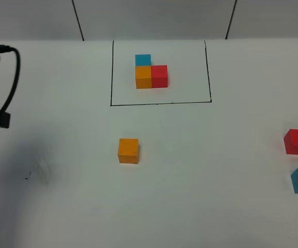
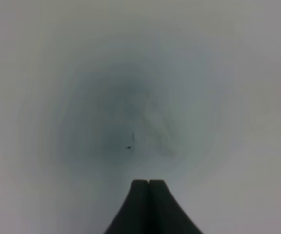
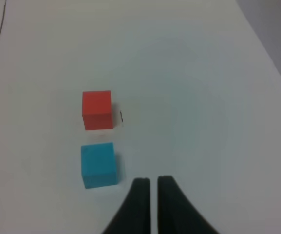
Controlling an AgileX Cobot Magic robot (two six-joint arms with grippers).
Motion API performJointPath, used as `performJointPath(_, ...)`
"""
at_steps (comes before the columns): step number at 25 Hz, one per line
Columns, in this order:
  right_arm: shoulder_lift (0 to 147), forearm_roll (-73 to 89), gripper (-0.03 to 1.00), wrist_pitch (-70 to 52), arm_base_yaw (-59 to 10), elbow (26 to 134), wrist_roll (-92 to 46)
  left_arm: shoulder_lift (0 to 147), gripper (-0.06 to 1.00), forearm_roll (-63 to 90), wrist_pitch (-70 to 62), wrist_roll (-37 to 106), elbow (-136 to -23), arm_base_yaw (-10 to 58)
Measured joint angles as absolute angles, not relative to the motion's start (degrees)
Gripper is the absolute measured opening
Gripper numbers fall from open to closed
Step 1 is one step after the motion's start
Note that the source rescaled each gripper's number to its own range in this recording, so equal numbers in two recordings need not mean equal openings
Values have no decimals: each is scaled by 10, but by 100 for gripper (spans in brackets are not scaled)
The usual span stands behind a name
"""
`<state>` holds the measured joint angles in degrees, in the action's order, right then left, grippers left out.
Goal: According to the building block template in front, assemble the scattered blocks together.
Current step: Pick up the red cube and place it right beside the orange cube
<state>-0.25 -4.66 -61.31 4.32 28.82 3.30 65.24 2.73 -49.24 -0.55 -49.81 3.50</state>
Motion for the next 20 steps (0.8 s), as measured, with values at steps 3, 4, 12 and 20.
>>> performJointPath(3,-2,-47,0,-613,43,288,33,575,0,28,-506,-8,-449,0)
performJointPath(4,-2,-47,0,-613,43,288,33,548,0,28,-511,-8,-434,-13)
performJointPath(12,-2,-47,0,-613,43,288,33,385,0,28,-592,-9,-345,-82)
performJointPath(20,-2,-47,0,-613,43,288,33,242,0,18,-681,-7,-332,-85)
